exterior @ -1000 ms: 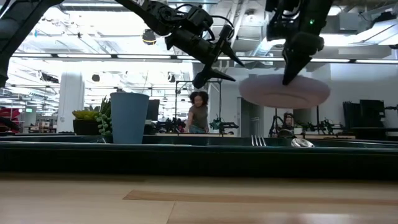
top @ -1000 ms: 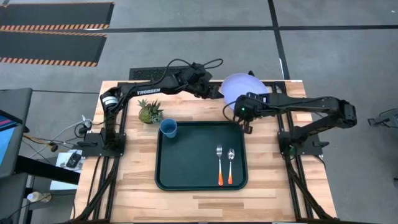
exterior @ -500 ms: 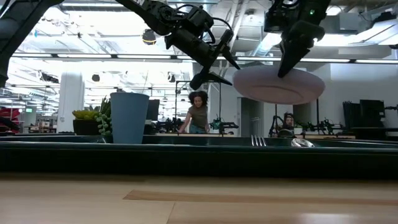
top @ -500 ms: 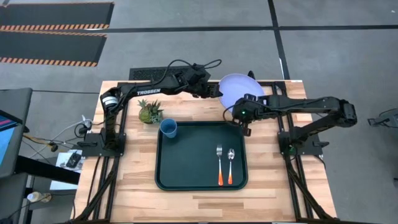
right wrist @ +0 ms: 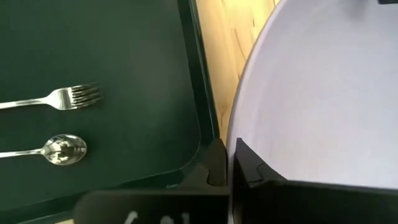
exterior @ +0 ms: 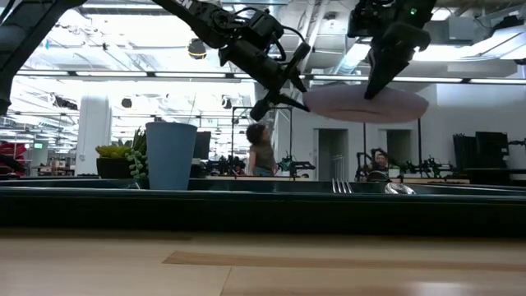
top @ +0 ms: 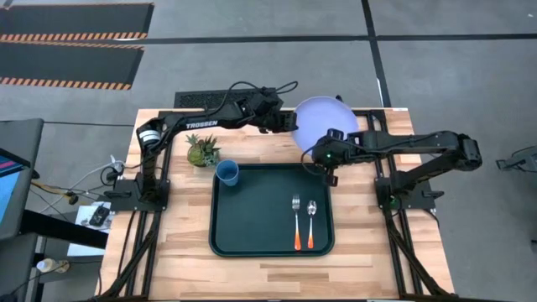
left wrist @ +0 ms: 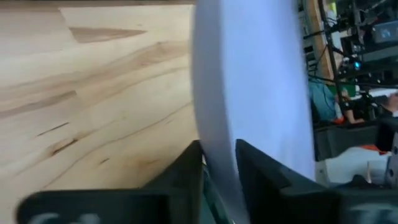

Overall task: Pick and place plate/cup/fork/spoon on tray
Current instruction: Put the purple plate on the black tray to the left of the orange fork

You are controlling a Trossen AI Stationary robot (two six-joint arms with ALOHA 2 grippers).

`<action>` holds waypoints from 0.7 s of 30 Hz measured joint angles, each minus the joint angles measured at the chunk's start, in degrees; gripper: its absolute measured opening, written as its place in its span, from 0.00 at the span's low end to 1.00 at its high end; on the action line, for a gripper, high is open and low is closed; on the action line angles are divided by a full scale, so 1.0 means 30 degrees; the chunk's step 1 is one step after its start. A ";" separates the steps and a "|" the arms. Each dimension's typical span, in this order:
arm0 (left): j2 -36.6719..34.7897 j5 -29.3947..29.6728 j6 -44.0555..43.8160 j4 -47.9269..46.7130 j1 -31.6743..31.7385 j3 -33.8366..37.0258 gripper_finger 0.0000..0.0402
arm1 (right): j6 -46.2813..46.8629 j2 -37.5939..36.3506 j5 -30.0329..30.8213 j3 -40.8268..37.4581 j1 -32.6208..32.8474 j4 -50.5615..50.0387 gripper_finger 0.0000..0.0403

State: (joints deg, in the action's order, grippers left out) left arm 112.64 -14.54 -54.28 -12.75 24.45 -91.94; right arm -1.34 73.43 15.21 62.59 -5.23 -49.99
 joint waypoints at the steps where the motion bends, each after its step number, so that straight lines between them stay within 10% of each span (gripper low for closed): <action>1: 0.0000 0.0104 -0.0014 0.0000 0.0000 0.0000 0.15 | 0.0000 0.0000 0.0051 0.0000 -0.0007 0.0029 0.00; 9: 0.0022 0.0791 0.0363 -0.0180 -0.0015 0.0000 0.01 | 0.0432 -0.0008 -0.0144 0.0015 0.0030 0.0715 0.14; 21: -0.0013 0.0645 0.1879 -0.1395 0.0029 -0.0022 0.00 | 0.2139 -0.0241 -0.0387 0.4396 0.0723 -0.0895 0.65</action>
State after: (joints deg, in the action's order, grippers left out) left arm 112.60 -12.61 -48.64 -16.94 24.53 -92.01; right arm 5.07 72.71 14.05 75.78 -3.07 -52.68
